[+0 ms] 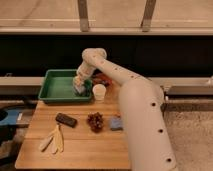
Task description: Wipe tray with towel
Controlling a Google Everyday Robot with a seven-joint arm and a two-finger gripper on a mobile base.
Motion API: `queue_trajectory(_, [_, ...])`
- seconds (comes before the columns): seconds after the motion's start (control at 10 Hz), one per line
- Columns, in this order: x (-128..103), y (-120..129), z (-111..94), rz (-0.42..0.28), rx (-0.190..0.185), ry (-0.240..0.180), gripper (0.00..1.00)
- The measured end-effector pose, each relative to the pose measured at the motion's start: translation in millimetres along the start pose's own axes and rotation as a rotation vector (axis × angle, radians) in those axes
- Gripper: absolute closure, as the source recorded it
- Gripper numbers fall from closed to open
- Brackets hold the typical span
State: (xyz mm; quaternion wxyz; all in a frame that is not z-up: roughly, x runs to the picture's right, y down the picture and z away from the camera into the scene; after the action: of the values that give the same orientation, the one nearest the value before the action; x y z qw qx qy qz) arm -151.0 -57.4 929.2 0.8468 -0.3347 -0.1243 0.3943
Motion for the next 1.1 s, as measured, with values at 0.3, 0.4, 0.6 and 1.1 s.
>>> queue_trajectory(0.3, [-31.0, 0.1, 21.3, -0.042, -0.034, -0.002, 1.0])
queue_trajectory(0.4, [-38.9, 11.6, 29.9, -0.069, -0.06, -0.005, 1.0])
queue_trajectory(0.6, [-41.7, 35.9, 40.9, -0.103, -0.109, -0.007, 1.0])
queue_trajectory(1.1, [-16.3, 109.2, 52.0, -0.149, -0.22, 0.001, 1.0])
